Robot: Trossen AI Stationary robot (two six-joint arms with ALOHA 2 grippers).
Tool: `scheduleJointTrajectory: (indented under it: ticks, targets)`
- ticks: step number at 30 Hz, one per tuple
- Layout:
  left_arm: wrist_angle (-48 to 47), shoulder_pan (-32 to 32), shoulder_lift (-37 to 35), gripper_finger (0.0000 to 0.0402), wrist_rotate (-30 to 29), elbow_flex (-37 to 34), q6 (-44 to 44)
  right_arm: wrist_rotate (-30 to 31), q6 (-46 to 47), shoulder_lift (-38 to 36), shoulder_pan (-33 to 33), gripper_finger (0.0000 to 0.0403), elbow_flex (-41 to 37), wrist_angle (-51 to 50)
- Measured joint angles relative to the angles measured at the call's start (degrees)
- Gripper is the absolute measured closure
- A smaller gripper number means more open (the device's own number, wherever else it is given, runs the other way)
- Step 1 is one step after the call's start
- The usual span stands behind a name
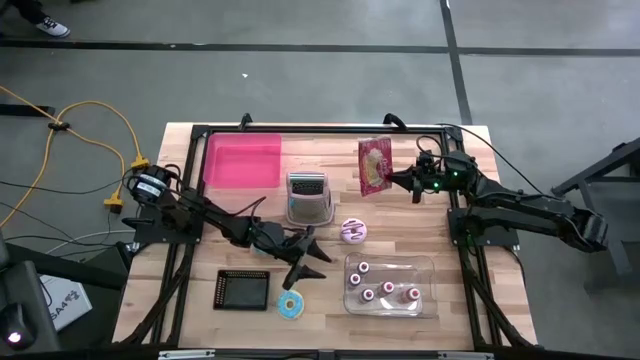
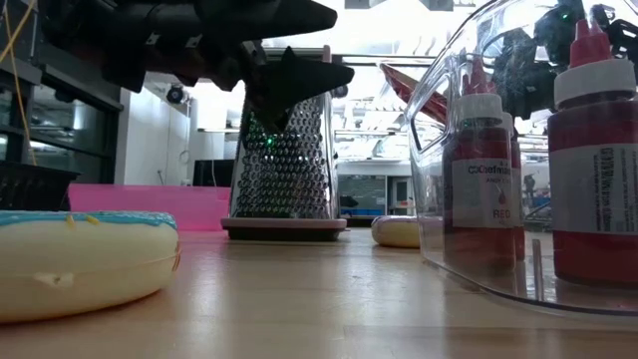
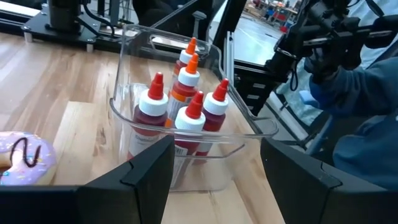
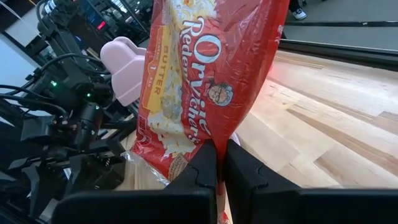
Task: Pick & Place Food Item
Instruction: Put the popcorn bag into the pink bin
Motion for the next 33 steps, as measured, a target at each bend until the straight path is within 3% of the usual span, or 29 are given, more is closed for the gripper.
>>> scheduleJointTrajectory:
  ticks: [6,12,20,27,33]
  targets:
    - [1.6,0.1,0.0,0.0168,-0.7,0.0,-0.1,-1.4,0.0,0.0,0.0,0.0399,0.0,2.4]
    - [9.8,0.9,0.0,0.0169,-1.2,0.0,-0.1,-3.3,-1.2,0.0,0.0,0.0399,0.0,4.4]
    - [12.0,1.0,0.0,0.0170,-10.5,0.0,-0.1,-3.5,-5.1,0.0,3.1,0.0399,0.0,4.6]
    - [11.4,-1.3,0.0,0.0170,-16.6,3.1,1.9,4.4,-9.1,0.0,10.7,0.0399,0.0,4.6]
    - [3.2,-3.7,0.0,0.0170,-24.7,8.9,5.2,12.5,-11.1,0.0,18.2,0.0399,0.0,4.6]
